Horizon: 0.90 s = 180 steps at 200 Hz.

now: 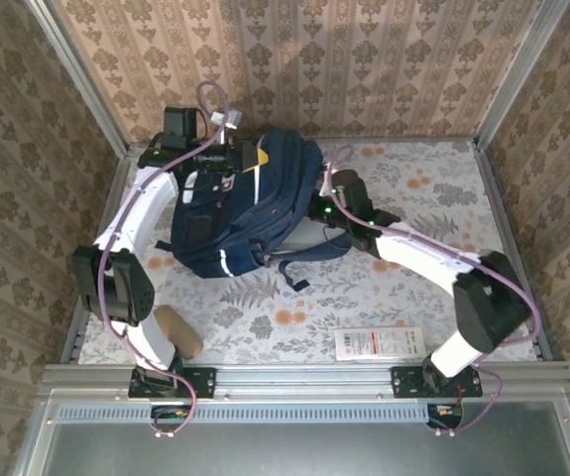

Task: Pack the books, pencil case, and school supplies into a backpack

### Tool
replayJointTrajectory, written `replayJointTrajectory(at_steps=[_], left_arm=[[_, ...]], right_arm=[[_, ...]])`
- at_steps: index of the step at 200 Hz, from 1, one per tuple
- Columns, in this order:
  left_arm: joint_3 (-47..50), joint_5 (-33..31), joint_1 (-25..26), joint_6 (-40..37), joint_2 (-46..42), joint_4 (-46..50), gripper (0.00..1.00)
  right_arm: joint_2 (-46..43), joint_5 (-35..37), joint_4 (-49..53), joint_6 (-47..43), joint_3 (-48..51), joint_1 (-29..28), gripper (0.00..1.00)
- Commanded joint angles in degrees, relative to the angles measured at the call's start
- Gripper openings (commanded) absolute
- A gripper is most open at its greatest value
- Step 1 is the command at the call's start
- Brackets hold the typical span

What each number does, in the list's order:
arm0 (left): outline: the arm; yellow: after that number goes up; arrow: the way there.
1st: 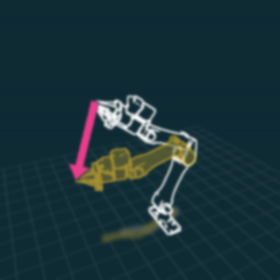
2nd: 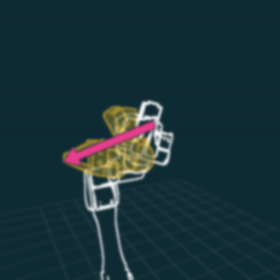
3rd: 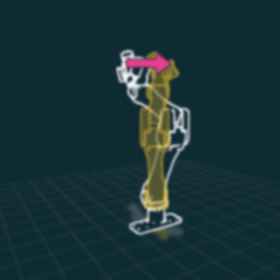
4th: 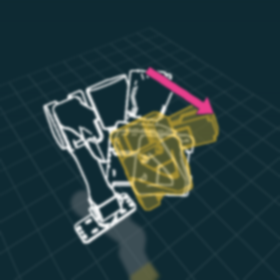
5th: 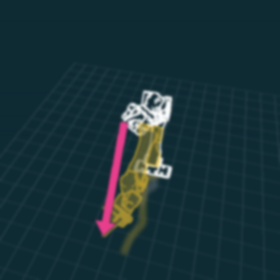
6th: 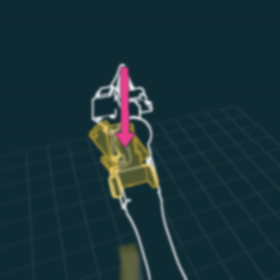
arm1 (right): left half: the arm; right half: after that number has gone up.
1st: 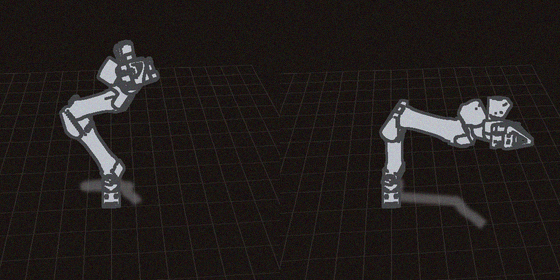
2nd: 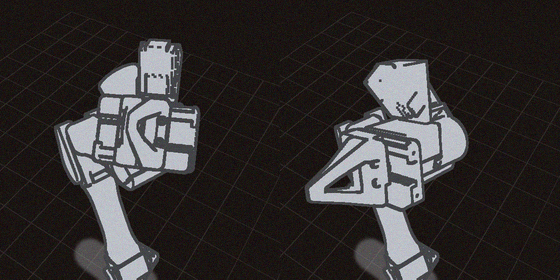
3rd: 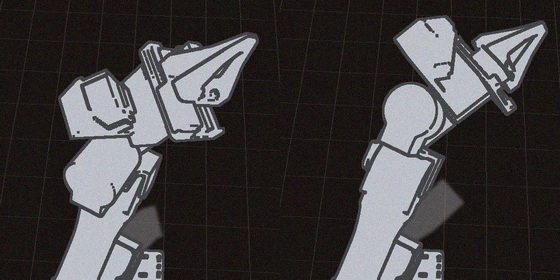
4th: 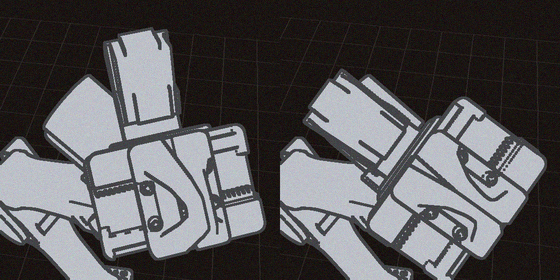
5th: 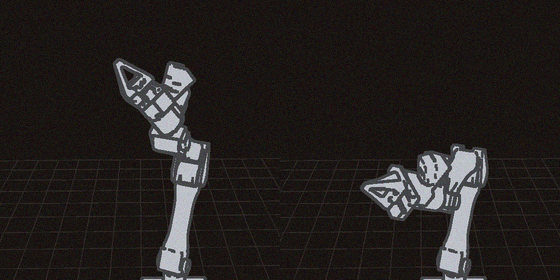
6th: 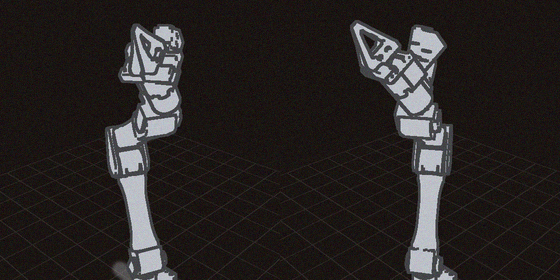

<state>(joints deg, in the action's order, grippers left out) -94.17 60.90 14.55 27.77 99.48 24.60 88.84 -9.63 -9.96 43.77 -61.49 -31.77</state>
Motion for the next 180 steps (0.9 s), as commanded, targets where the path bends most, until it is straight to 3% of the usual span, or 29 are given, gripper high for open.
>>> replayJointTrajectory(at_steps=[1, 16, 29, 50, 64, 74, 118, 145, 180], left_arm=[[-1.9, -5.1, -0.6, -1.7, 2.1, -3.5, 0.0], [-2.4, -6.0, 0.1, -1.6, 4.1, -3.4, 0.0], [-3.2, -6.3, 1.5, -2.3, 5.9, -2.2, 0.12], [-3.5, -9.0, 4.0, -4.1, 7.2, -0.1, 0.38], [-2.6, -10.1, 5.1, -3.8, 7.3, 0.4, 0.46], [-1.5, -11.7, 5.8, -3.4, 6.6, 1.1, 0.49], [6.6, -22.4, 8.3, -4.0, -2.7, 2.6, 0.56], [10.2, -23.7, 10.0, -3.9, -6.7, 1.4, 0.57], [8.7, -26.6, 11.3, -7.6, -7.6, 4.8, 0.58]], right_arm=[[-5.2, 4.8, 6.0, -2.7, 4.2, 1.9, 0.85], [-8.7, 6.8, 10.1, -3.0, 6.1, 2.7, 0.79], [-13.1, 7.7, 15.0, -5.4, 7.3, 2.9, 0.67], [-19.2, 9.3, 22.5, -8.0, 10.9, 2.9, 0.33], [-24.0, 9.5, 27.4, -9.4, 13.7, 2.7, 0.11], [-26.9, 9.3, 31.6, -10.0, 15.0, 2.3, 0.03], [-32.4, 11.8, 54.0, -9.9, 16.6, -4.7, 0.0], [-30.2, 17.9, 68.8, -4.3, 15.3, -8.7, 0.0], [-27.8, 24.9, 78.5, 3.5, 12.4, -16.0, 0.0]])
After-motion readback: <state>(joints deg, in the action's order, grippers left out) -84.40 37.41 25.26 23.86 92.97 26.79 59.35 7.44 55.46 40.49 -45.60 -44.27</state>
